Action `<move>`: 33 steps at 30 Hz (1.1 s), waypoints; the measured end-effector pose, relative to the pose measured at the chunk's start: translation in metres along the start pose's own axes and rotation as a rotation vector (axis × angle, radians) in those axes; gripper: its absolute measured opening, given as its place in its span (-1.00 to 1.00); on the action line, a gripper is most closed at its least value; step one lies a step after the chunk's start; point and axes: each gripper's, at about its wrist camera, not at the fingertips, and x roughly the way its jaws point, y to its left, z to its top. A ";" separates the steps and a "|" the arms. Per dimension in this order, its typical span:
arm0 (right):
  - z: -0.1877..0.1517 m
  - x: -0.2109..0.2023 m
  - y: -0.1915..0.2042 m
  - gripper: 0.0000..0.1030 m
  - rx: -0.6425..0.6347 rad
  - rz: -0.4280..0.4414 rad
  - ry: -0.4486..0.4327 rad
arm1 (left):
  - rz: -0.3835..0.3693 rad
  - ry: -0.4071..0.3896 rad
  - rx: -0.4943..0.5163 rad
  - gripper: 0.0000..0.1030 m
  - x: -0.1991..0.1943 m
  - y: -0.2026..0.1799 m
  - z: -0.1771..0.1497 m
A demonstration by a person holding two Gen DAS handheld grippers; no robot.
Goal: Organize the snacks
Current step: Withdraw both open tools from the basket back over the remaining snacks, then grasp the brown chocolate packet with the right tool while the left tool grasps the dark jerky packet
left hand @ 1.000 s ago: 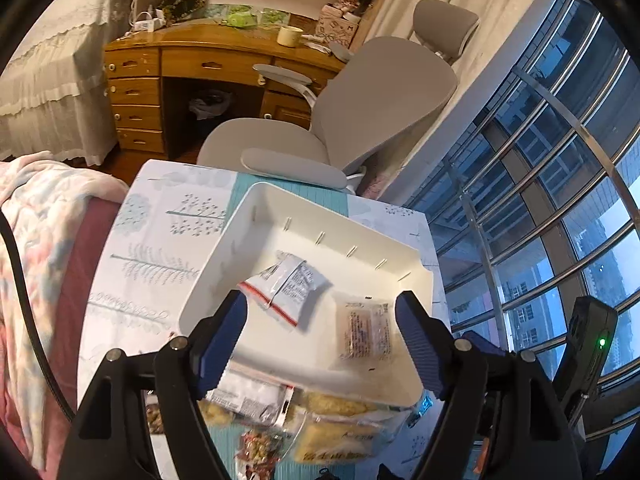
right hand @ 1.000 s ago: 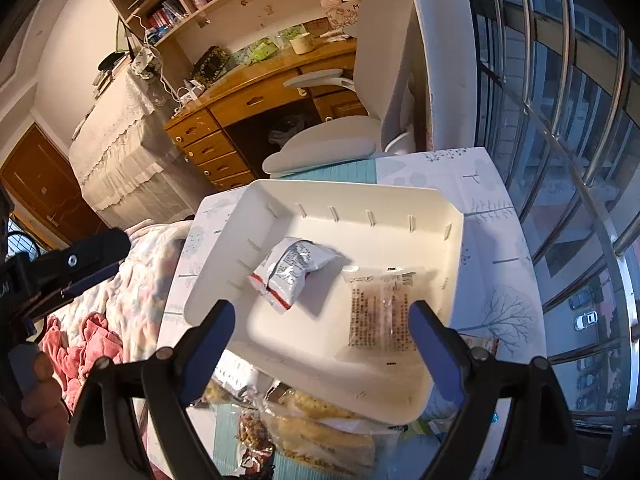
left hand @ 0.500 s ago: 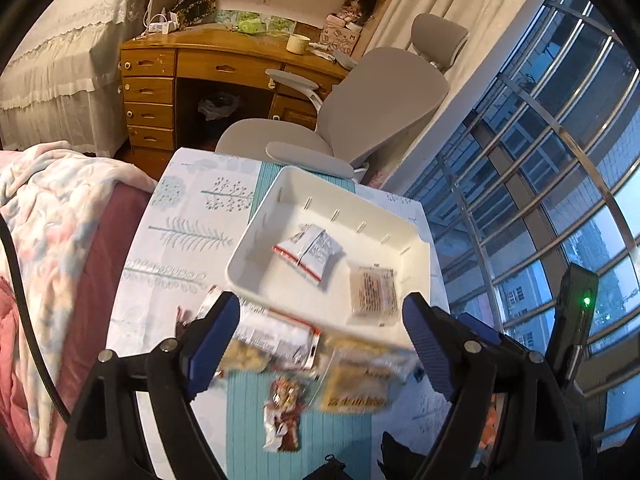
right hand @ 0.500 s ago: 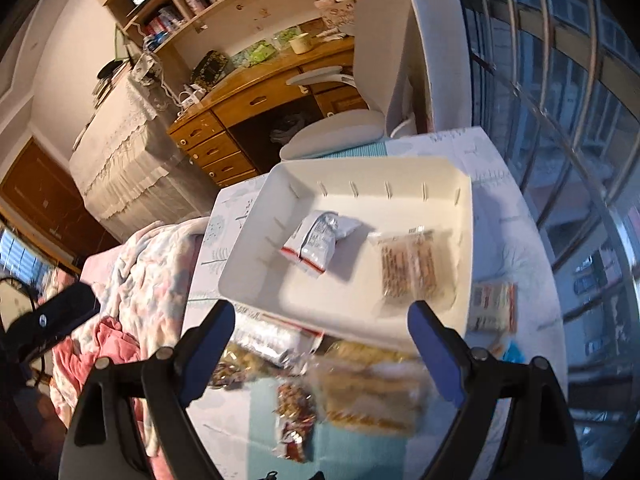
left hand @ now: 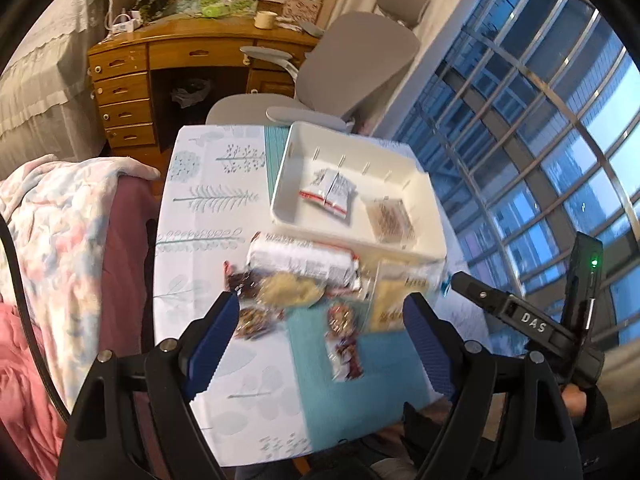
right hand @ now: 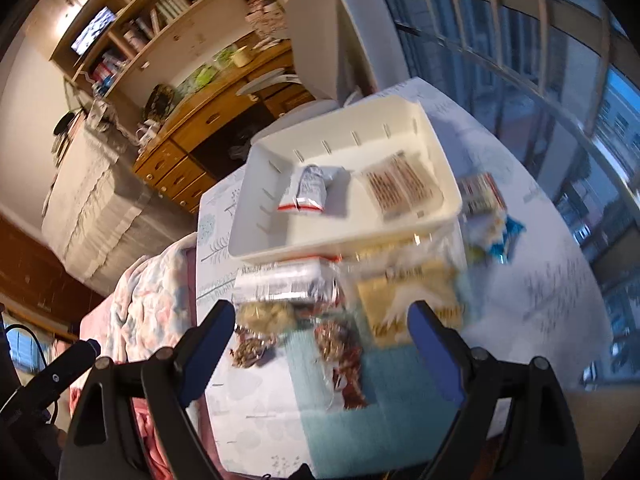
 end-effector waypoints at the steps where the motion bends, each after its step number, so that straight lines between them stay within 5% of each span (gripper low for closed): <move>1: -0.006 0.000 0.001 0.72 0.013 -0.004 -0.001 | -0.001 0.008 0.010 0.61 0.000 0.003 -0.002; 11: -0.073 0.005 -0.006 0.72 0.194 -0.048 0.038 | 0.052 0.120 0.216 0.76 0.019 0.018 -0.024; 19: -0.102 0.037 -0.011 0.72 0.244 -0.089 0.177 | 0.113 0.200 0.386 0.76 0.063 0.023 -0.035; 33: -0.106 0.108 -0.009 0.64 0.179 -0.153 0.427 | 0.113 0.391 0.355 0.76 0.170 0.048 -0.038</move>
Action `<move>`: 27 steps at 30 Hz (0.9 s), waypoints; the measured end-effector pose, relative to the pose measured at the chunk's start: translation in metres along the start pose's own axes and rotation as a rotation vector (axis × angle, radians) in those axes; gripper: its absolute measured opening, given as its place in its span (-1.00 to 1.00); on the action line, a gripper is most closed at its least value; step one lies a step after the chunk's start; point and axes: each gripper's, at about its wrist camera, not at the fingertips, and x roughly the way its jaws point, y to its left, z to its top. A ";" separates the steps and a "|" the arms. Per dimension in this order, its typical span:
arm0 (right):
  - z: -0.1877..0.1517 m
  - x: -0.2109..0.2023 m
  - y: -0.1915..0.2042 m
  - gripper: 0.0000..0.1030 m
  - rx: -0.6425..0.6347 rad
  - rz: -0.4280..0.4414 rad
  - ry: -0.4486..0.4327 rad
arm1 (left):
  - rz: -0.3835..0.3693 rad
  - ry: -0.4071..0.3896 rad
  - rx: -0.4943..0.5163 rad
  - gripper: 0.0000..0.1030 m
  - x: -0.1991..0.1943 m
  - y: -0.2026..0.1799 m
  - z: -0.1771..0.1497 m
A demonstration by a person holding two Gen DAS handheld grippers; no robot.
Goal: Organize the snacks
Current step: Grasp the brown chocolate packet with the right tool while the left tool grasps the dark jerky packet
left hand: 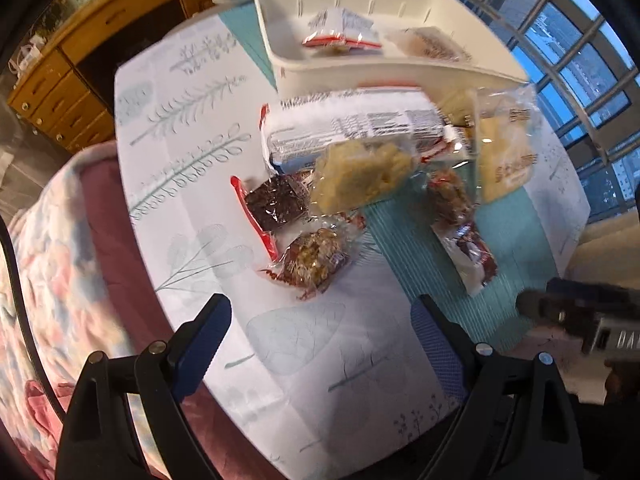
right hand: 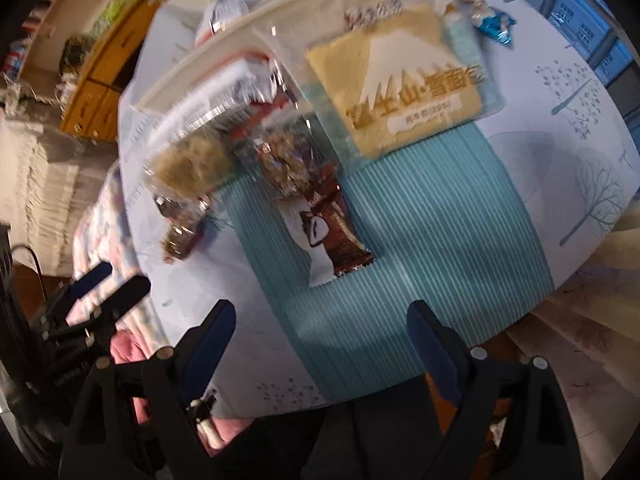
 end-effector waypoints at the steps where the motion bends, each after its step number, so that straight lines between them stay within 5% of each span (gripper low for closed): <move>1: 0.001 0.004 0.001 0.61 -0.007 -0.005 0.014 | -0.005 0.010 -0.007 0.76 0.007 0.001 0.003; 16: 0.018 0.064 0.029 0.38 -0.219 -0.160 0.115 | -0.014 0.063 -0.057 0.72 0.078 0.013 0.035; 23: 0.022 0.072 0.040 0.26 -0.260 -0.185 0.116 | -0.022 0.080 -0.050 0.47 0.091 0.013 0.041; 27: 0.032 0.071 0.042 0.01 -0.255 -0.209 0.108 | -0.024 0.080 -0.059 0.38 0.094 0.016 0.046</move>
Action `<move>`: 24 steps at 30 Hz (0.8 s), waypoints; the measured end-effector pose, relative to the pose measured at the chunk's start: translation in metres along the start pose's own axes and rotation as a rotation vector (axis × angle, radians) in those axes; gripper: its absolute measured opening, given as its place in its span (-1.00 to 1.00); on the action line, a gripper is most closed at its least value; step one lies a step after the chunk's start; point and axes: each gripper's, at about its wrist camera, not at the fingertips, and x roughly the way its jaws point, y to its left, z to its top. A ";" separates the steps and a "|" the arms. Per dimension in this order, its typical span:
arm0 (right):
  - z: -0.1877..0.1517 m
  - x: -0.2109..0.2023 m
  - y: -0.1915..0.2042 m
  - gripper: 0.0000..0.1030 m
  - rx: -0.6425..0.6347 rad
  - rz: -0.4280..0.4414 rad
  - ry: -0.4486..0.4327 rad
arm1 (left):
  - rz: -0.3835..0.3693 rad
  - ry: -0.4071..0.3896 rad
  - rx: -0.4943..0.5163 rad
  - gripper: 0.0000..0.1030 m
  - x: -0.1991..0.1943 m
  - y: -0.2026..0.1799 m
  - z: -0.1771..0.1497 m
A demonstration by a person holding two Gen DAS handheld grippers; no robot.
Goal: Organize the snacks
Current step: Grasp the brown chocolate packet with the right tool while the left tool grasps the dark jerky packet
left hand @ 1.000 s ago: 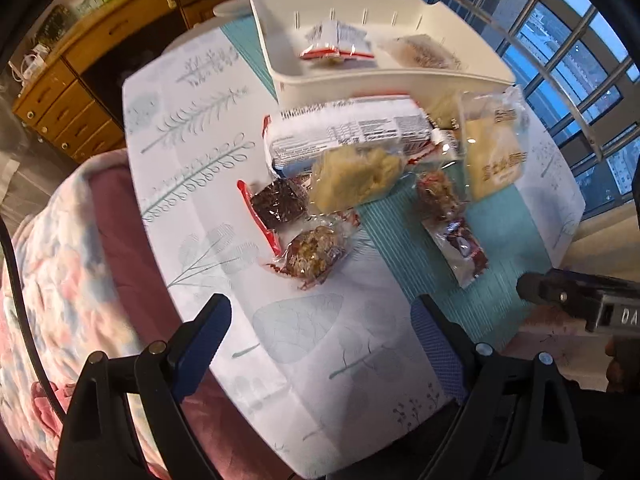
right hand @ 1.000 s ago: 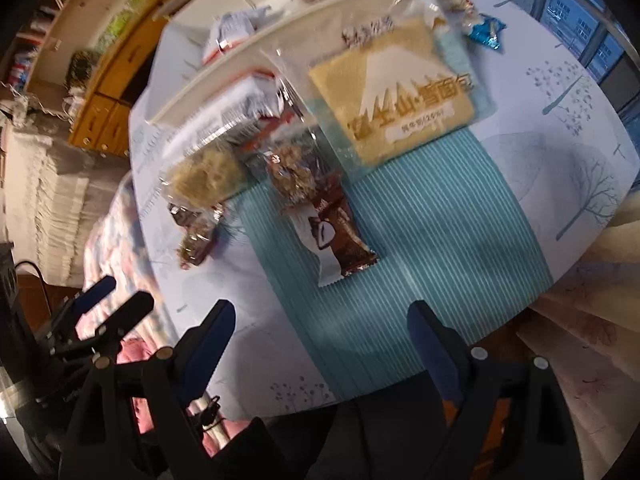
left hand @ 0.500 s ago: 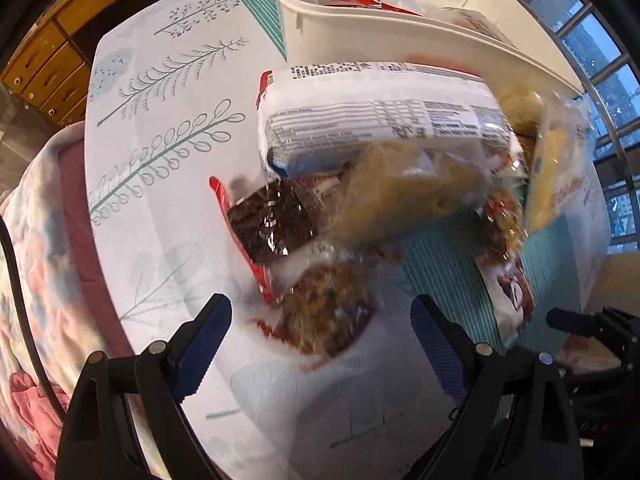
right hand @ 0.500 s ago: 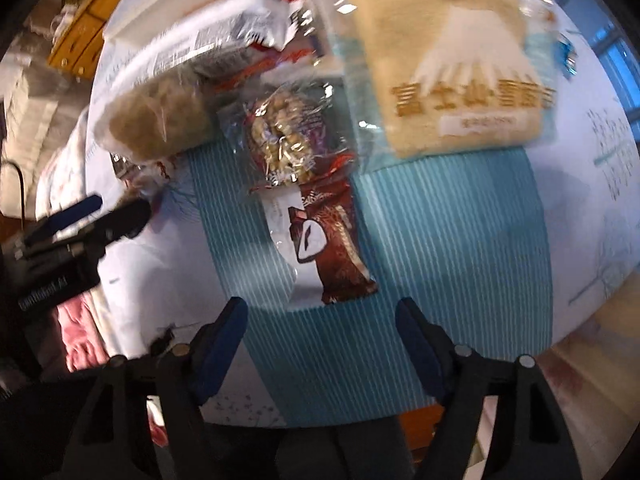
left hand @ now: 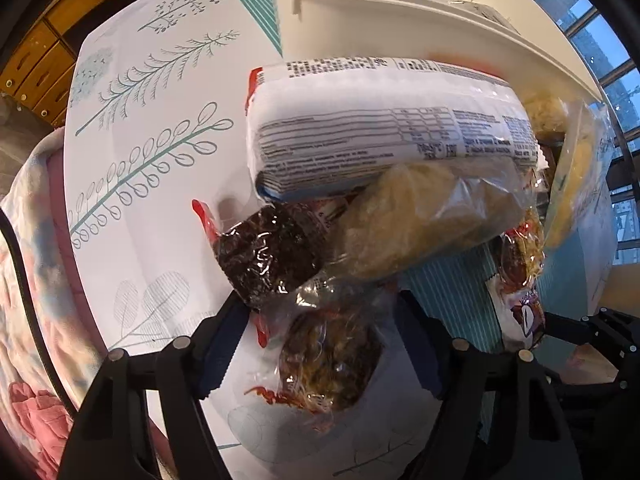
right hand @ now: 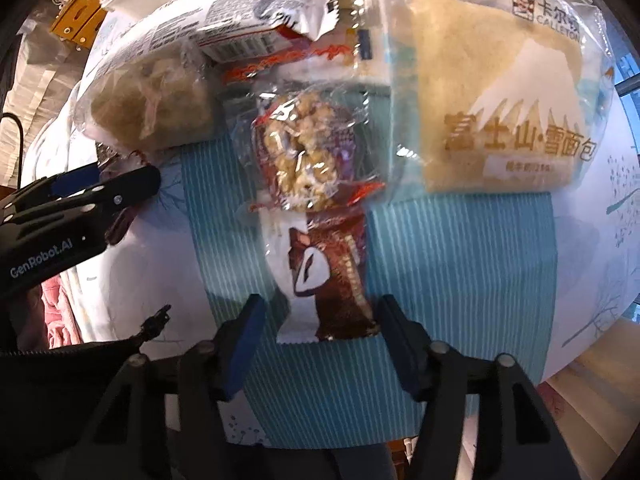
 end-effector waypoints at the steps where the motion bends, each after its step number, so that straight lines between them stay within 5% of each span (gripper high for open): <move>1: 0.002 -0.001 -0.001 -0.04 0.002 -0.006 0.001 | 0.003 0.001 0.001 0.35 0.000 0.001 0.001; 8: 0.009 -0.002 0.000 -0.14 -0.016 -0.031 0.010 | -0.003 0.000 -0.024 0.11 -0.001 0.006 0.001; 12: 0.004 0.001 0.012 -0.16 -0.025 -0.030 0.018 | -0.004 -0.003 -0.033 -0.28 -0.007 0.012 -0.003; 24: -0.020 0.003 0.035 -0.17 -0.006 0.008 0.019 | -0.023 -0.043 -0.049 -0.44 -0.023 0.029 -0.024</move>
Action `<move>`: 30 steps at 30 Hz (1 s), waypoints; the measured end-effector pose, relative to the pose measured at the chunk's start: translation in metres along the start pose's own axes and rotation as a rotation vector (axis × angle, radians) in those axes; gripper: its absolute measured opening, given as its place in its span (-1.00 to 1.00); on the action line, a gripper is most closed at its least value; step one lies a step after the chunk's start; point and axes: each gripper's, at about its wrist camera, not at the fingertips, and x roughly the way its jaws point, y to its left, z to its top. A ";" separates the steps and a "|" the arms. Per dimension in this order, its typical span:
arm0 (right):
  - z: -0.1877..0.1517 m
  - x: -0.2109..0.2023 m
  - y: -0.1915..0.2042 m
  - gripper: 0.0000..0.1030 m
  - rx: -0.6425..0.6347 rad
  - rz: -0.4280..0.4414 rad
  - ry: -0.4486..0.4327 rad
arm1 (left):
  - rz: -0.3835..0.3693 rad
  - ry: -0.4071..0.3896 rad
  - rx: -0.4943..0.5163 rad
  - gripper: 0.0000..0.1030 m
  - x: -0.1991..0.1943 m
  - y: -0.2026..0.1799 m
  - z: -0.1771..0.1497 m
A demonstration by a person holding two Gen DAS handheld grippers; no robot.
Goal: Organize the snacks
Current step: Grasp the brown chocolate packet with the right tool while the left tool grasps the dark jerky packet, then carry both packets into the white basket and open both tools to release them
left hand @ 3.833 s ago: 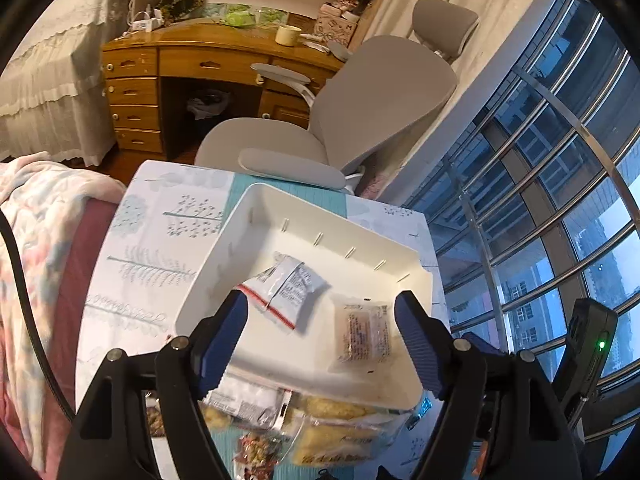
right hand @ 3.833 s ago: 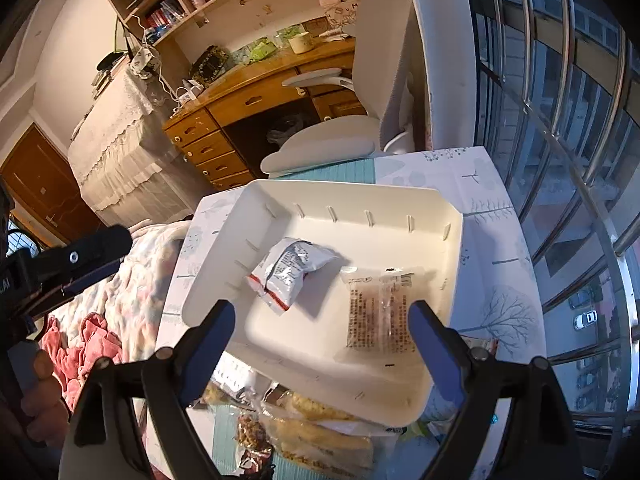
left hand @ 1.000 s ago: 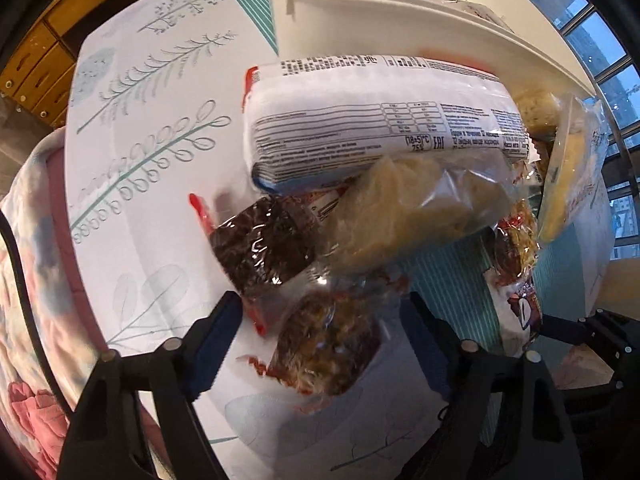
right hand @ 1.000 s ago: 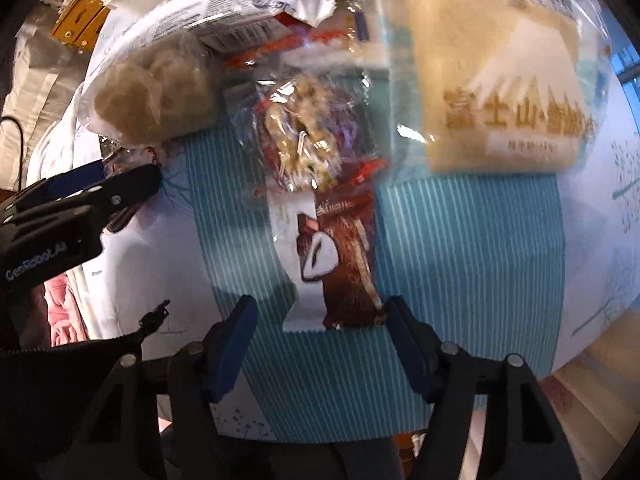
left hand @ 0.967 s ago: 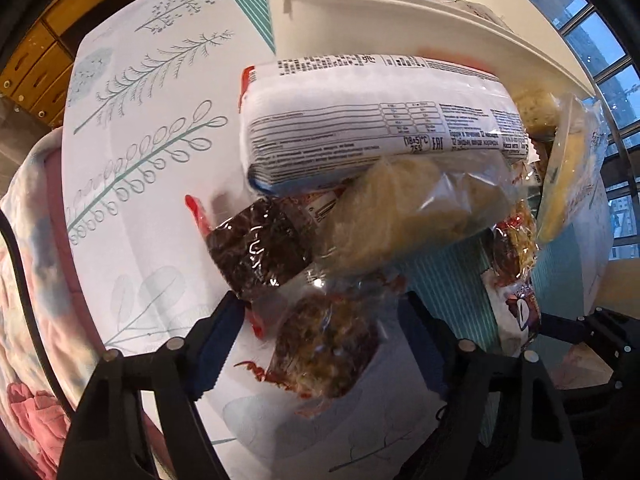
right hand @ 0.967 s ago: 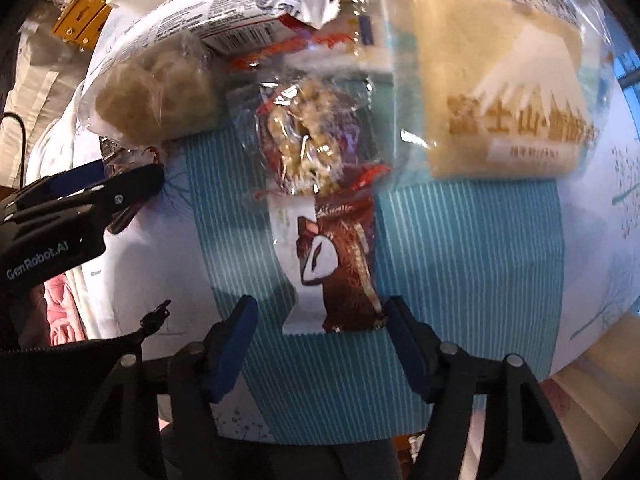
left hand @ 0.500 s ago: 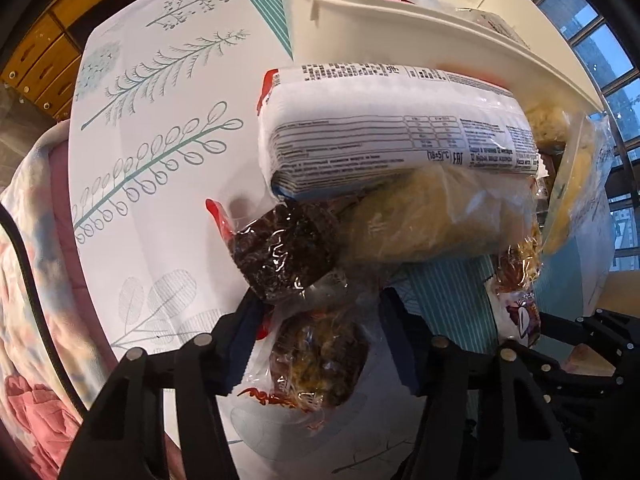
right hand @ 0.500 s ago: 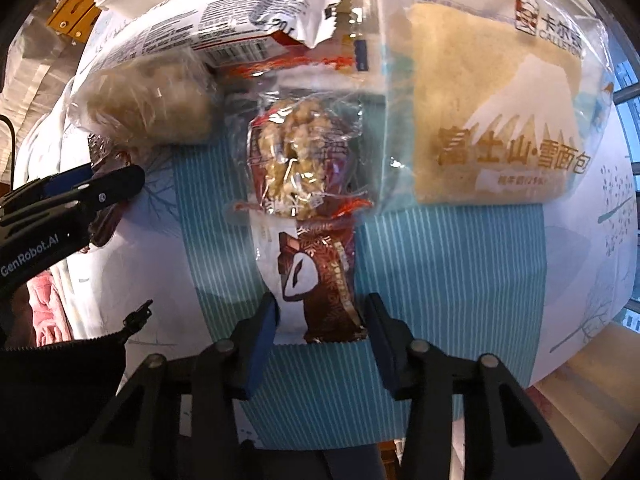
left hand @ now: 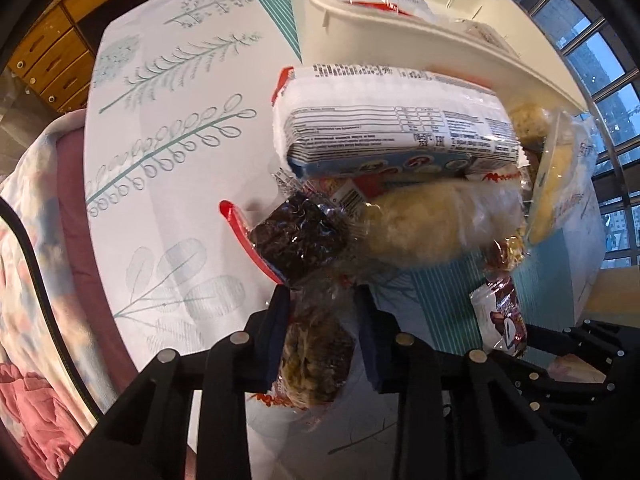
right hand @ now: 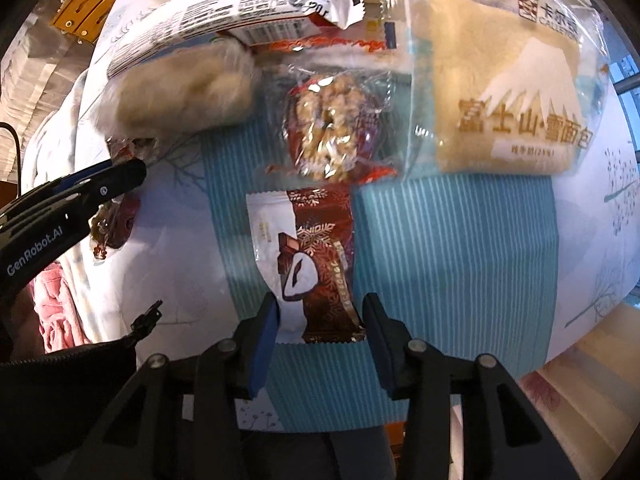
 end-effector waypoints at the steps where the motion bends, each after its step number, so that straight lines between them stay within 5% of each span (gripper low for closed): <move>1: -0.005 0.002 0.001 -0.17 0.001 0.003 -0.002 | -0.002 -0.004 -0.003 -0.46 -0.003 0.001 -0.003; 2: -0.008 0.001 0.003 -0.18 0.001 0.009 -0.004 | -0.009 -0.011 -0.008 -0.67 -0.006 0.002 -0.007; 18: -0.041 -0.050 -0.004 -0.18 0.000 0.097 -0.089 | -0.096 -0.074 -0.095 -0.80 -0.057 0.018 -0.072; 30: -0.025 -0.117 -0.011 -0.18 -0.050 0.192 -0.176 | -0.125 -0.211 -0.161 -0.80 -0.135 0.008 -0.053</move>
